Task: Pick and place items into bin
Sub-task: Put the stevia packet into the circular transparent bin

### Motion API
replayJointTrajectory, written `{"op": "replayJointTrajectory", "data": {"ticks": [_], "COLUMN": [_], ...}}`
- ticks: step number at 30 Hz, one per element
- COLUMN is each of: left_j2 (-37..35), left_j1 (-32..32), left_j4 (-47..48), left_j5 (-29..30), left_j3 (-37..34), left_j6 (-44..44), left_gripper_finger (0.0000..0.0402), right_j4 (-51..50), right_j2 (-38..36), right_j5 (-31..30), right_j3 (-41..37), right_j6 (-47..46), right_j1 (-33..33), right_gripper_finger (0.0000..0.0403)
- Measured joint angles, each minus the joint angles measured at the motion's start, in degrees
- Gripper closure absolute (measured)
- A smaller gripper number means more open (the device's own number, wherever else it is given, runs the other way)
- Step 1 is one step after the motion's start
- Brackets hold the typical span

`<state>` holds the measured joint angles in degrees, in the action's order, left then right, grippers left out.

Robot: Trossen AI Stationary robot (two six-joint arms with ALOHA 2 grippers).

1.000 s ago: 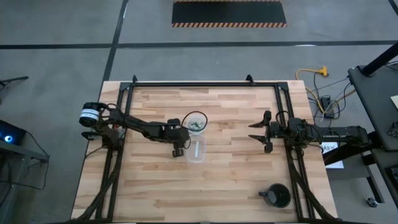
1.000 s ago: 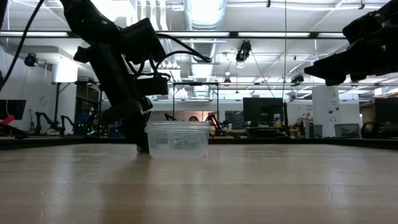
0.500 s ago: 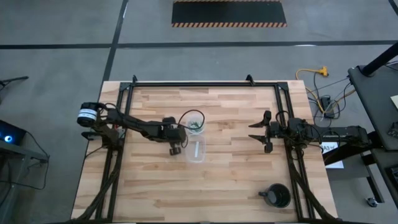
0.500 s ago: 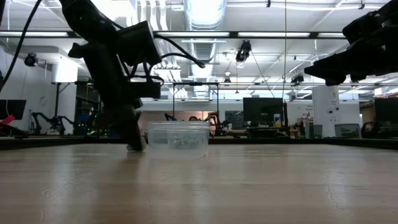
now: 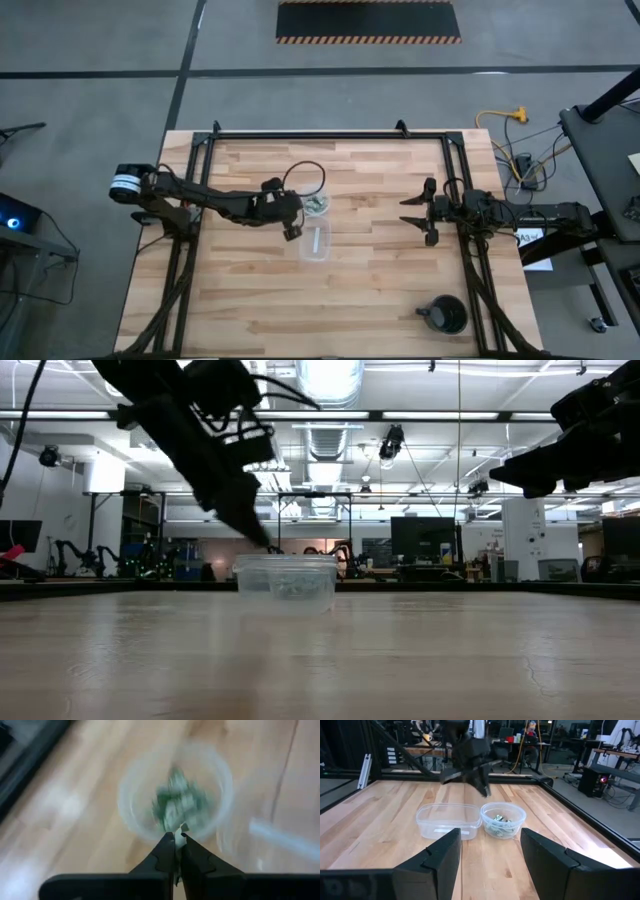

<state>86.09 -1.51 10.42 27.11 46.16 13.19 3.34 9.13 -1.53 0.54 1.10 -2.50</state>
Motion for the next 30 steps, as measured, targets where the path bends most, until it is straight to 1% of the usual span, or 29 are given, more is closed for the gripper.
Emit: {"op": "replayJointTrajectory", "data": {"ticks": [3, 7, 9, 14, 18, 30], "left_j2": [-0.1, 0.8, 1.9, 4.8, 6.3, 6.2], "left_j1": [-0.1, -0.1, -0.2, -0.5, -0.7, -0.7], "left_j4": [-5.5, -12.3, -14.8, -24.6, -26.7, -26.3], "left_j5": [1.9, 1.9, 2.1, 4.0, 4.7, 4.6], "left_j3": [-0.3, -0.6, -0.8, -1.4, -1.2, -1.3], "left_j6": [0.0, 0.1, 0.0, 0.0, 0.0, -0.1], "left_gripper_finger": [0.0401, 0.0401, 0.0401, 0.0401, 0.0401, 0.0401], "right_j4": [0.0, 0.0, -0.1, -0.1, -0.1, -0.1], "right_j2": [0.1, 0.0, 0.0, 0.0, 0.0, 0.0], "right_j5": [-0.1, -0.1, 0.0, 0.0, 0.0, 0.0], "right_j3": [0.0, 0.0, 0.0, 0.0, 0.0, 0.0], "right_j6": [0.0, 0.0, 0.0, 0.0, 0.0, 0.0], "right_j1": [0.0, 0.0, 0.0, 0.0, 0.0, 0.0], "right_gripper_finger": [0.0206, 0.0206, 0.0207, 0.0207, 0.0206, 0.0207]}}
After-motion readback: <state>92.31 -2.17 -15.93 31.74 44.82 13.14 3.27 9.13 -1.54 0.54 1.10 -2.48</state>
